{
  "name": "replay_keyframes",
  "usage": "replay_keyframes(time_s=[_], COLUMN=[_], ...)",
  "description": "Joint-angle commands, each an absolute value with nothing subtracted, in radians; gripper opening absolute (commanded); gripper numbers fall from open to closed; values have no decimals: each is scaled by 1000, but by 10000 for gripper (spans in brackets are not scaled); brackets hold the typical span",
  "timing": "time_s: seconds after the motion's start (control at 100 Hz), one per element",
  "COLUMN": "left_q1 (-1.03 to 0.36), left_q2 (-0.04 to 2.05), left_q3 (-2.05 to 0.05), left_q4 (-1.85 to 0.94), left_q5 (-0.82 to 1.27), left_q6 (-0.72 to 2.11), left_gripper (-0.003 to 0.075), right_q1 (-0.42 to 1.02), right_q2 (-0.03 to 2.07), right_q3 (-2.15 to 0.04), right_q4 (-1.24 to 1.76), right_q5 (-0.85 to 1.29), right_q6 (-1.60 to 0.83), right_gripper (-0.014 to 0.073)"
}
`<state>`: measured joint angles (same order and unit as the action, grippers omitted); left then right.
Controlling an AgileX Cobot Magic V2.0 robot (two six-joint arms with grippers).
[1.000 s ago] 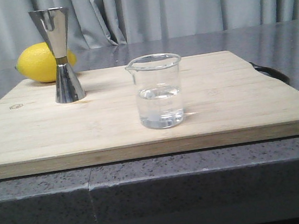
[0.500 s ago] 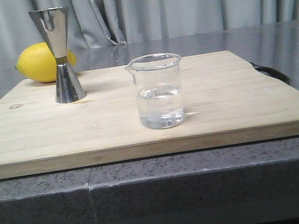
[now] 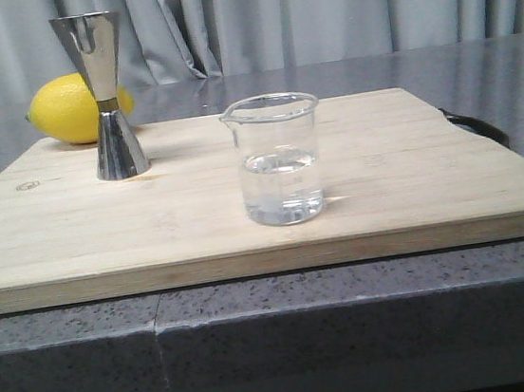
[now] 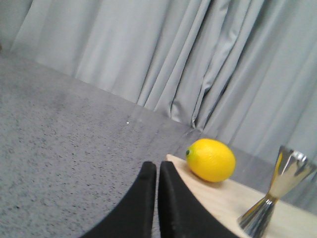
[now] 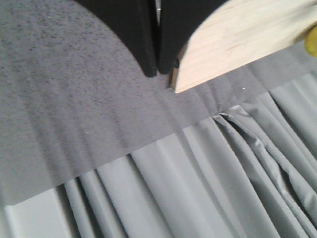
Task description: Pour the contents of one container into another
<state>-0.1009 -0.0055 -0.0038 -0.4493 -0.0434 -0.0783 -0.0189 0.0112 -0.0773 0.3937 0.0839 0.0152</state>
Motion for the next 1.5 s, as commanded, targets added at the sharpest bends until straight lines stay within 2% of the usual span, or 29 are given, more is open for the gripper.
replay_keyframes(time_s=[0.0,0.12,0.39,0.55,0.73,0.81,0.91,1.01,1.07,1.12,1.25,1.3,1.37,1.49], left_q1=[-110,-110,-110,-110,-110,-110,-110,-110,-110,-110,-113,-123,-150,-235], left_q2=[-32,-32,-18,64,204,262,329,394,423,447,503,523,551,601], left_q3=[3,-26,-182,-279,-352,-373,-396,-418,-427,-431,-431,-431,-431,-431], left_q4=[-624,-747,-674,-568,-531,-535,-538,-538,-538,-543,-569,-590,-651,-780], left_q5=[-127,-105,87,209,257,263,266,272,265,260,239,231,199,104], left_q6=[-86,-86,-76,-75,29,80,123,179,210,237,274,350,443,599], left_gripper=[-20,-20,-20,-19,-11,40,190,376,479,529,534,534,533,533], right_q1=[-26,-26,-26,-26,-26,-26,-26,-26,-26,-26,-24,-24,-22,14], right_q2=[49,138,503,708,882,931,968,984,986,986,988,991,993,995], right_q3=[-201,-326,-582,-718,-814,-834,-854,-865,-866,-866,-866,-866,-864,-830], right_q4=[420,420,389,387,386,386,386,386,386,386,390,395,407,455], right_q5=[121,261,454,580,627,625,620,599,574,559,525,515,497,412], right_q6=[12,12,8,-164,-200,-225,-236,-268,-273,-284,-287,-287,-314,-402], right_gripper=[-69,-69,-69,-69,-68,-68,-46,21,101,180,414,474,510,509])
